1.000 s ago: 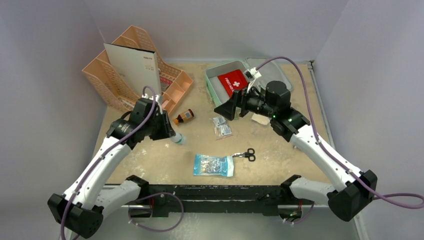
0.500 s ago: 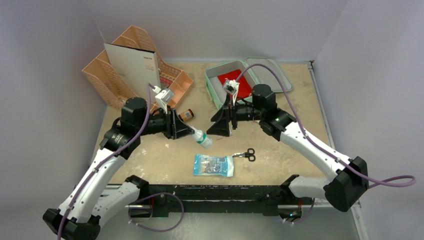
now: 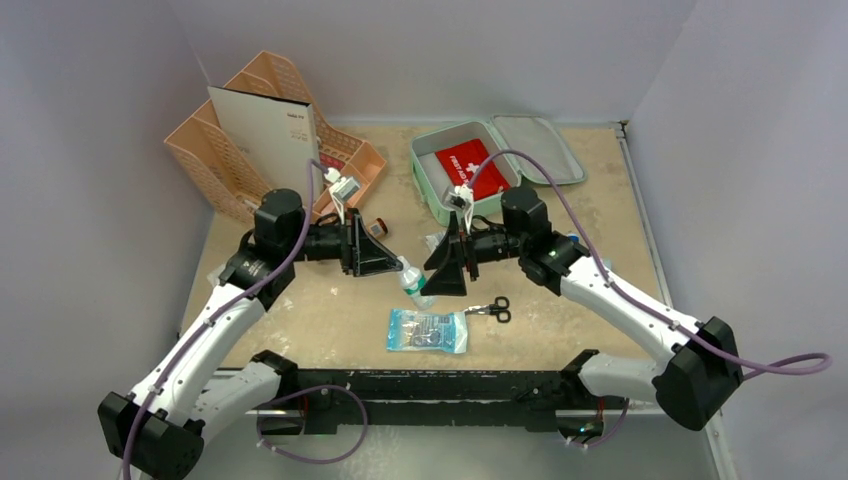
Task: Organize the medicine kit
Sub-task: Place the pill bottle in the medicine box.
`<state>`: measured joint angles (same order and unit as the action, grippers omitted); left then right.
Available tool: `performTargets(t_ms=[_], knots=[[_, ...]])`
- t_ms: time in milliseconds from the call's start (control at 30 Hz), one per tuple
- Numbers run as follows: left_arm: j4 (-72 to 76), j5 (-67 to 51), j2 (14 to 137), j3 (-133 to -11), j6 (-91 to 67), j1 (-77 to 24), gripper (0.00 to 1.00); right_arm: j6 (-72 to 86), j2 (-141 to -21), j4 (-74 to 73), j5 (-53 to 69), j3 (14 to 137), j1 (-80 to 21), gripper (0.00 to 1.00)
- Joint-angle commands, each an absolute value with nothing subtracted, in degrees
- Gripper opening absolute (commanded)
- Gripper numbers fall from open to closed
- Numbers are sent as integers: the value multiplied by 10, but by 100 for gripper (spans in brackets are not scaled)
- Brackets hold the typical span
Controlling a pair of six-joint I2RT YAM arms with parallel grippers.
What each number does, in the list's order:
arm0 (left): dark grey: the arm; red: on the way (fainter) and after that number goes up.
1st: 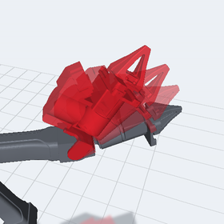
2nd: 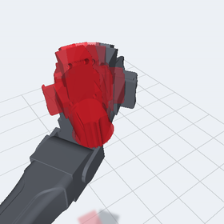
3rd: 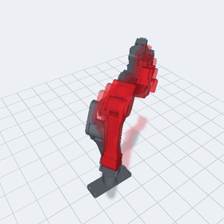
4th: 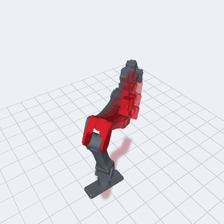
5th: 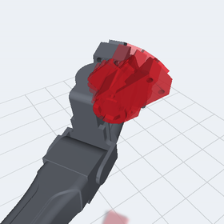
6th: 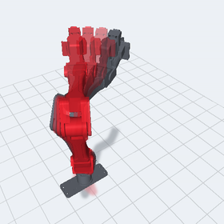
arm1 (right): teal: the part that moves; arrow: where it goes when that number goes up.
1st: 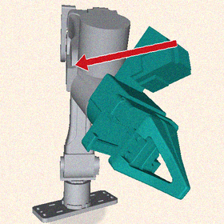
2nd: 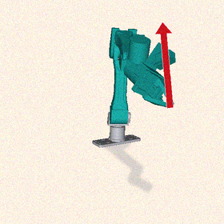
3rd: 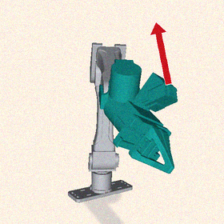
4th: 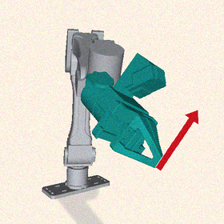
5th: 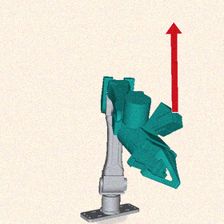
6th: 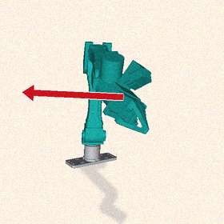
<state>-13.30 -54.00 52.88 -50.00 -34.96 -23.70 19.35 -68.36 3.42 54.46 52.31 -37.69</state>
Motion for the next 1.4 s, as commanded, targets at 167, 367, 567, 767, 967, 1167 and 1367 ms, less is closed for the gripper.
performTargets(t_ms=[167,367,567,767,967,1167,1367], knots=[[2,-527,530,-462,-411,-236,0,299,-676,159,449,473,-404,90],[63,-490,533,-438,-453,-236,0,361,-670,218,413,427,-406,77],[108,-476,537,-420,-488,-236,0,371,-638,227,385,389,-406,61],[65,-450,537,-434,-470,-236,4,372,-612,218,368,389,-406,30],[-18,-424,554,-477,-411,-236,56,390,-599,250,377,384,-405,20],[-110,-422,563,-530,-362,-236,79,321,-567,90,275,429,-404,18],[-235,-280,550,-561,-301,-236,84,298,-566,-33,157,470,-403,17]])
